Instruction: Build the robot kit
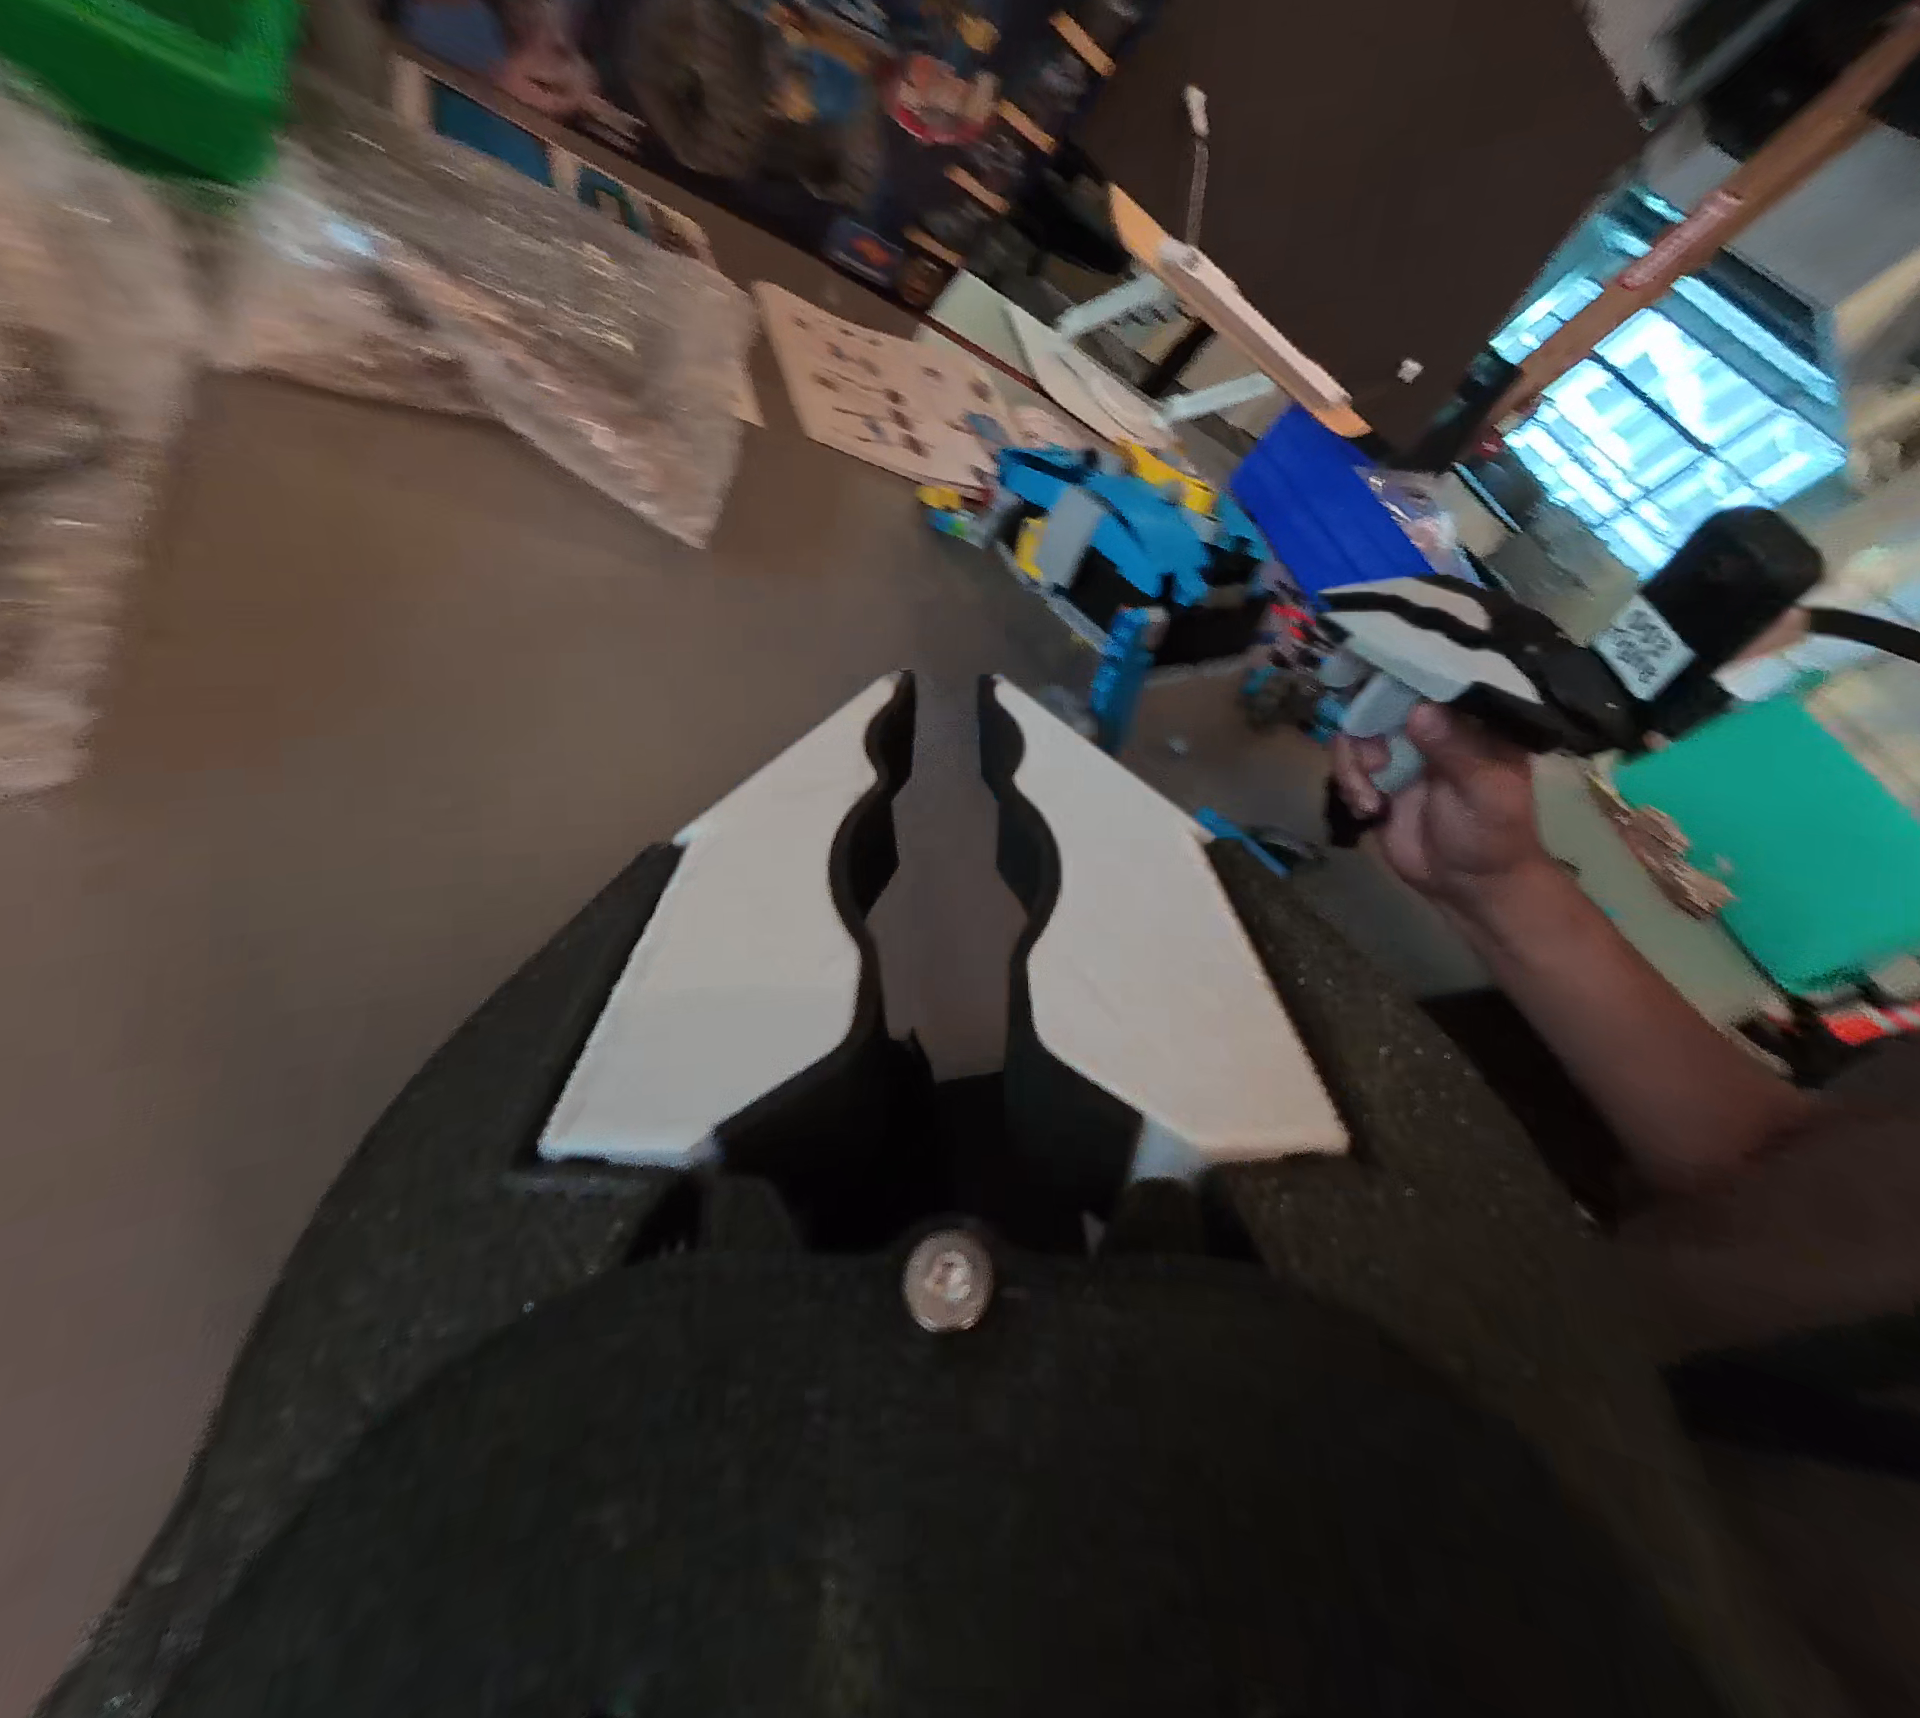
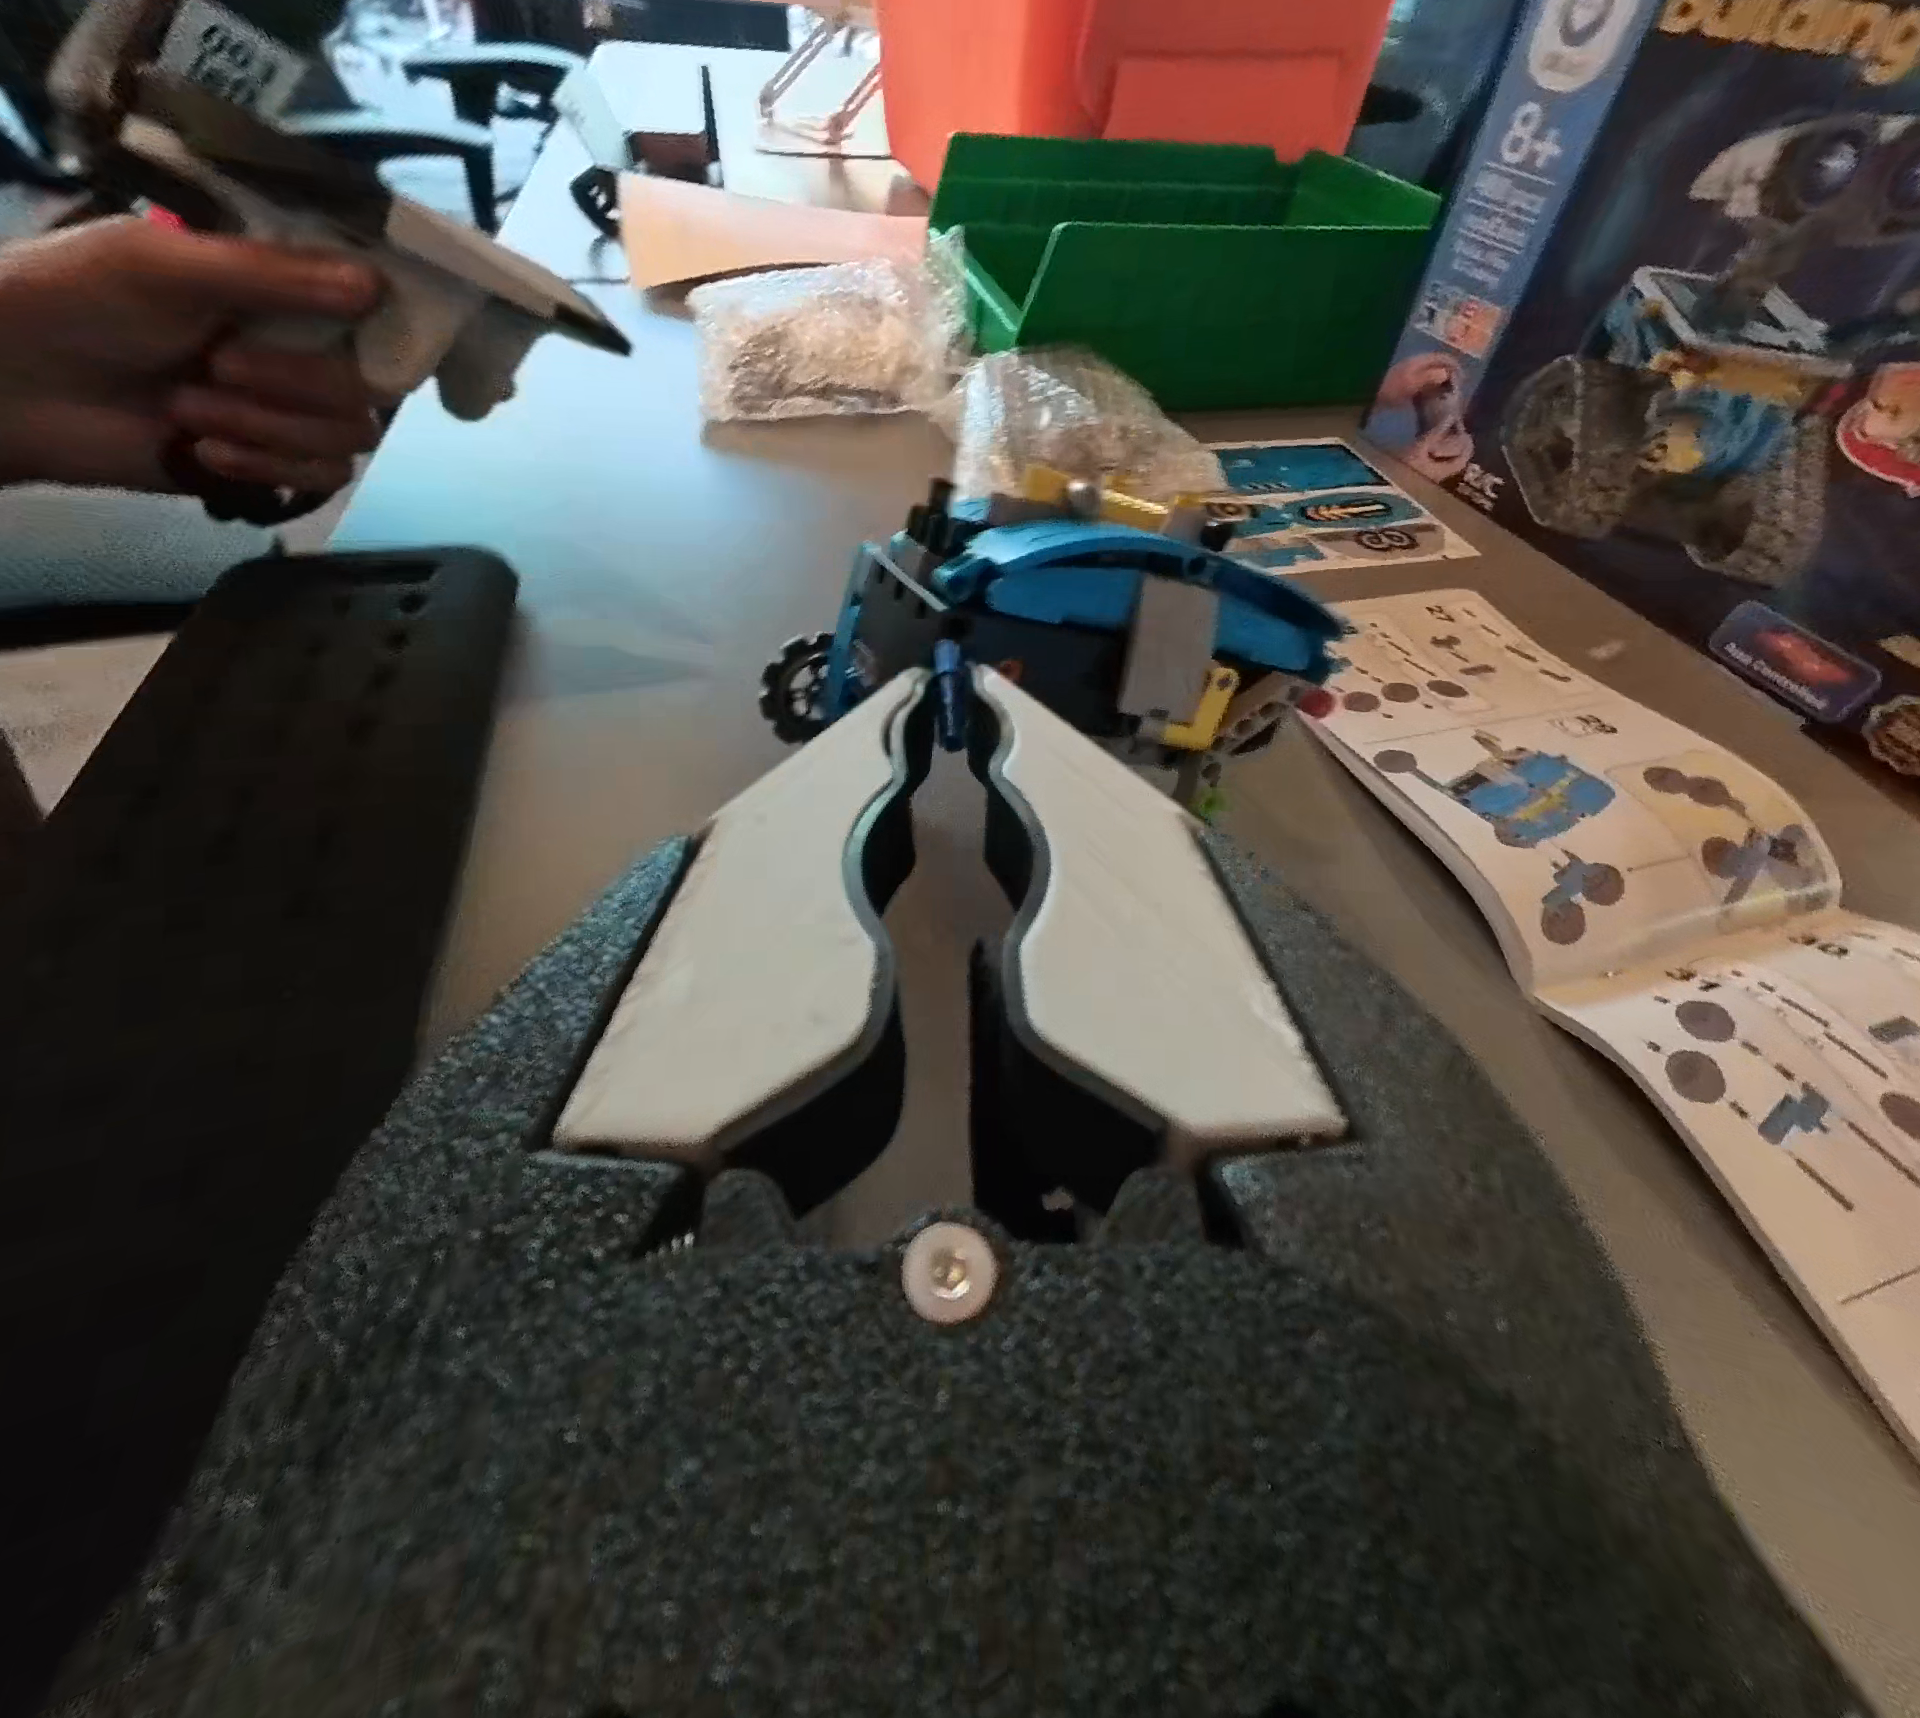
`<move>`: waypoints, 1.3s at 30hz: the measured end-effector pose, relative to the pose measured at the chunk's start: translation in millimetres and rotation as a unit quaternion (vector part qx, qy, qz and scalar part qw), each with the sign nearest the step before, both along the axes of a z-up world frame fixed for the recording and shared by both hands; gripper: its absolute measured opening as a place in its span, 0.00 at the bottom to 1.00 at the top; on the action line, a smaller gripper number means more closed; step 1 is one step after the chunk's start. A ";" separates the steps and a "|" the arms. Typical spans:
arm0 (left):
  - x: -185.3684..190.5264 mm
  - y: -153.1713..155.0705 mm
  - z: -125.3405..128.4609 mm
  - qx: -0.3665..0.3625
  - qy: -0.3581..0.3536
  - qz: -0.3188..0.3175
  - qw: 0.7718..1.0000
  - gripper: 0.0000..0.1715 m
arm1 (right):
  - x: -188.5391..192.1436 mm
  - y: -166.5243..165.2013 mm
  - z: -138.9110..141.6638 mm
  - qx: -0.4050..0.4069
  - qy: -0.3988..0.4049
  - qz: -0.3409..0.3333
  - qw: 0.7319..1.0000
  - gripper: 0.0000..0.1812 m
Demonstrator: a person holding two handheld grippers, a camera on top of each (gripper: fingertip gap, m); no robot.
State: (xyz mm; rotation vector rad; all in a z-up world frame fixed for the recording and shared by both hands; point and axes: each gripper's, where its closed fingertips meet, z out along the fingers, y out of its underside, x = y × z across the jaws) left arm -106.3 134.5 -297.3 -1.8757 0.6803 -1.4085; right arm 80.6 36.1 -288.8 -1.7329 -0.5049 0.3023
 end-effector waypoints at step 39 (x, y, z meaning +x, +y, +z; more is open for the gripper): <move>73.7 -155.7 33.7 -0.192 -0.119 -0.318 0.921 0.08 | -114.1 -58.9 21.8 0.022 -0.055 0.196 0.979 0.03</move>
